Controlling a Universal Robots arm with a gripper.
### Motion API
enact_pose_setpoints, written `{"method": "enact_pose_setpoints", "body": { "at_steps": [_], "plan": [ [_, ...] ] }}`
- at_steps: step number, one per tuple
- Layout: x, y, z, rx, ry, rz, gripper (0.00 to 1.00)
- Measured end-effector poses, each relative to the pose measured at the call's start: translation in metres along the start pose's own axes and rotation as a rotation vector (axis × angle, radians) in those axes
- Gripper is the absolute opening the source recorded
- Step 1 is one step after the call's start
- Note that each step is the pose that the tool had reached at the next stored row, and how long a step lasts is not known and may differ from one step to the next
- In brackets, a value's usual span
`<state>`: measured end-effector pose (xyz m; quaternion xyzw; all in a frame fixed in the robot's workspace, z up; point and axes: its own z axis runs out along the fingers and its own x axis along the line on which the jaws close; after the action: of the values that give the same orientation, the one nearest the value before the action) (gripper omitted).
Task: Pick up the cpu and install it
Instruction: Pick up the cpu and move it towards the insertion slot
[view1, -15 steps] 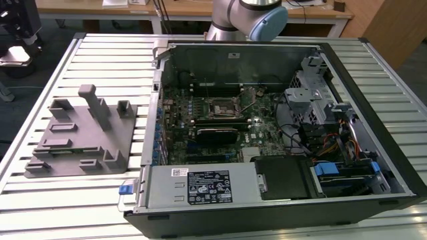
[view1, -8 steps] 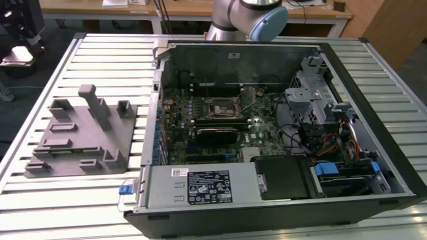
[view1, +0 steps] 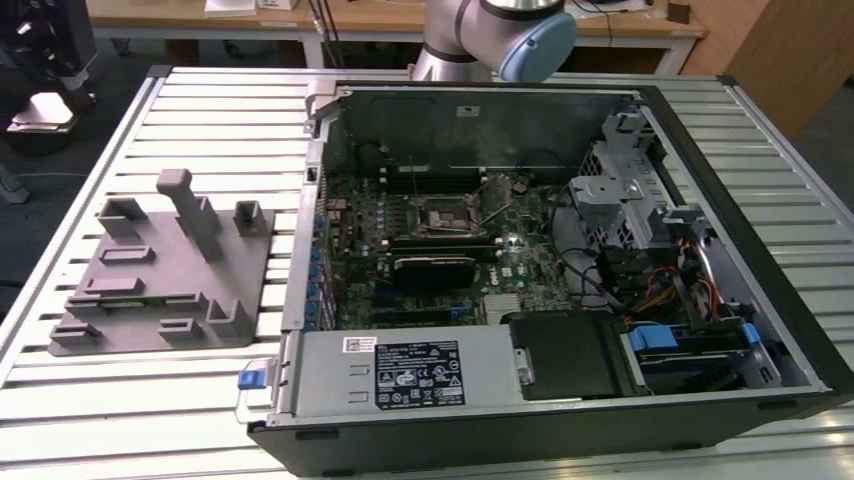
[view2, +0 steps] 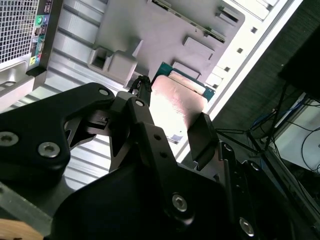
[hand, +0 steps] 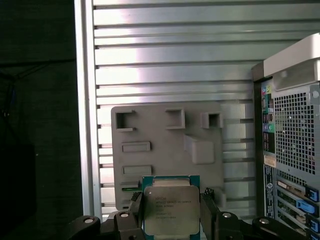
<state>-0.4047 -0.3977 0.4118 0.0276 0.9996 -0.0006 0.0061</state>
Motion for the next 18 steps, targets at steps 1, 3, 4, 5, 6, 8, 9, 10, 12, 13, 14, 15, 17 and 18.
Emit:
{"method": "enact_pose_setpoints", "body": {
  "at_steps": [1, 3, 4, 5, 6, 8, 9, 10, 12, 13, 14, 15, 17, 18],
  "plan": [
    [-0.0006, 0.0000, 0.0000, 0.0000, 0.0000, 0.000, 0.54],
    [-0.0017, 0.0001, 0.0000, 0.0000, 0.0000, 0.000, 0.54],
    [-0.0021, 0.0001, 0.0000, 0.0000, -0.0001, 0.000, 0.54],
    [-0.0026, 0.0002, 0.0000, 0.0000, 0.0000, 0.000, 0.54],
    [-0.0029, 0.0002, 0.0000, 0.0000, 0.0000, 0.000, 0.54],
    [-0.0035, 0.0002, 0.0001, -0.0001, 0.0000, 0.000, 0.54],
    [-0.0039, 0.0002, 0.0000, 0.0000, 0.0000, 0.000, 0.54],
    [-0.0043, 0.0002, 0.0001, 0.0000, -0.0001, 0.000, 0.54],
    [-0.0052, 0.0003, 0.0000, 0.0000, 0.0000, 0.000, 0.54],
    [-0.0056, 0.0003, 0.0001, 0.0000, 0.0000, 0.000, 0.54],
    [-0.0060, 0.0003, 0.0001, 0.0000, 0.0000, 0.000, 0.54],
    [-0.0064, 0.0004, 0.0001, 0.0000, 0.0001, 0.000, 0.54],
    [-0.0071, 0.0004, 0.0001, 0.0000, 0.0000, 0.000, 0.54],
    [-0.0075, 0.0004, 0.0001, 0.0000, 0.0000, 0.000, 0.54]
  ]
}}
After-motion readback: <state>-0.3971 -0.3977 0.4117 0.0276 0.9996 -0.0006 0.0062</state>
